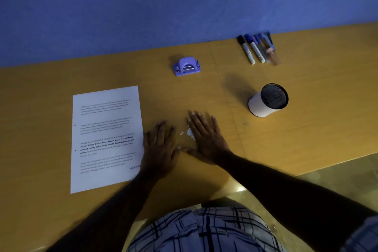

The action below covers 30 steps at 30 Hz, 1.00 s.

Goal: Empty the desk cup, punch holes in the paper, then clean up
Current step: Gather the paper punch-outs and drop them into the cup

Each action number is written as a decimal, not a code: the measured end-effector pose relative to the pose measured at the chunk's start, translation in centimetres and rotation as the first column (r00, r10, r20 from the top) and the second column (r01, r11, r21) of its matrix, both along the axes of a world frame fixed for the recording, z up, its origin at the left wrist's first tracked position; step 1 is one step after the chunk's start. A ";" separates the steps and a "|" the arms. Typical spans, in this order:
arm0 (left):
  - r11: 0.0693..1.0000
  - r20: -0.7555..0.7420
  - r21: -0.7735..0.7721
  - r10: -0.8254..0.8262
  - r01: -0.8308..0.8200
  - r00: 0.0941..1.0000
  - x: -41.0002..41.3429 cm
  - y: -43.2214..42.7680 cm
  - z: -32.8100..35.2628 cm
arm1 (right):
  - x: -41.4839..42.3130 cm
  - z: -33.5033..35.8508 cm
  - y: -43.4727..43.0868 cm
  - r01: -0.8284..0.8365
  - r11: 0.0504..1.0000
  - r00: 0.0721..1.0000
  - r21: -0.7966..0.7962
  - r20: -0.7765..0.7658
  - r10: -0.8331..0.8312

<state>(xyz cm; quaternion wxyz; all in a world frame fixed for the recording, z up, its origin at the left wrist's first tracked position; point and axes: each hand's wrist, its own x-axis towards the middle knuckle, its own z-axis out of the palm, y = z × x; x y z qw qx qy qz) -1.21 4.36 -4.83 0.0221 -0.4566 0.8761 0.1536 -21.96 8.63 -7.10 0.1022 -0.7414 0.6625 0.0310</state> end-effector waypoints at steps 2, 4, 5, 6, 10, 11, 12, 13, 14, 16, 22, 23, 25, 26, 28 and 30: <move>1.000 0.008 -0.020 -0.016 0.016 1.000 0.0 0.1 -0.1 | 0.3 0.0 0.3 -0.029 1.000 1.000 -0.007 -0.011 0.029; 0.999 0.019 -0.036 -0.034 0.035 0.999 0.0 0.1 -0.2 | 0.1 0.2 0.3 -0.020 1.000 1.000 -0.021 0.008 0.020; 0.998 0.027 -0.046 -0.039 0.040 0.999 0.1 0.1 -0.3 | -0.1 0.4 0.2 -0.007 1.000 1.000 -0.026 0.018 0.008; 0.997 0.038 -0.057 -0.040 0.042 0.998 0.1 0.1 -0.5 | -0.4 0.7 0.3 0.014 0.999 1.000 -0.029 0.027 -0.013; 0.993 0.060 -0.092 -0.073 0.078 0.996 -0.6 0.7 -0.9 | -1.8 1.3 1.5 0.186 0.982 0.980 0.016 0.065 -0.186; 0.991 0.057 -0.095 -0.087 0.092 0.995 -0.9 0.7 -0.9 | -2.0 1.3 2.1 0.220 0.975 0.973 0.032 0.065 -0.222; 0.990 0.057 -0.096 -0.099 0.105 0.993 -1.3 0.8 -0.9 | -2.0 1.4 2.8 0.243 0.969 0.968 0.042 0.062 -0.245; 0.988 0.056 -0.099 -0.112 0.117 0.992 -1.7 0.8 -0.9 | -1.9 1.3 3.5 0.256 0.966 0.964 0.045 0.060 -0.258; 0.986 0.053 -0.103 -0.124 0.129 0.991 -2.2 0.8 -0.9 | -1.8 1.3 4.2 0.265 0.964 0.962 0.040 0.063 -0.267; 0.980 0.054 -0.111 -0.158 0.163 0.986 -2.9 0.7 -0.8 | -1.2 1.2 5.2 0.276 0.961 0.957 0.029 0.084 -0.277; 0.966 0.071 -0.154 -0.199 0.208 0.977 -2.6 -0.2 -0.7 | -0.5 0.3 5.0 0.300 0.954 0.942 -0.011 0.161 -0.295; 0.966 0.073 -0.159 -0.194 0.203 0.978 -2.3 -0.4 -0.7 | -0.5 0.1 4.8 0.292 0.956 0.946 -0.011 0.149 -0.288; 0.968 0.075 -0.169 -0.173 0.183 0.982 -1.7 -0.9 -0.7 | -0.3 -0.2 4.4 0.278 0.961 0.955 -0.005 0.108 -0.276; 0.971 0.078 -0.171 -0.155 0.166 0.985 -1.4 -1.2 -0.8 | -0.2 -0.4 4.3 0.272 0.962 0.959 -0.002 0.083 -0.271; 0.978 0.084 -0.163 -0.119 0.131 0.989 -0.9 -1.6 -0.8 | 0.0 -0.5 4.2 0.261 0.965 0.965 -0.003 0.039 -0.261; 0.982 0.092 -0.150 -0.097 0.110 0.991 -0.7 -2.0 -0.7 | 0.1 -0.6 4.2 0.246 0.969 0.969 -0.012 0.011 -0.246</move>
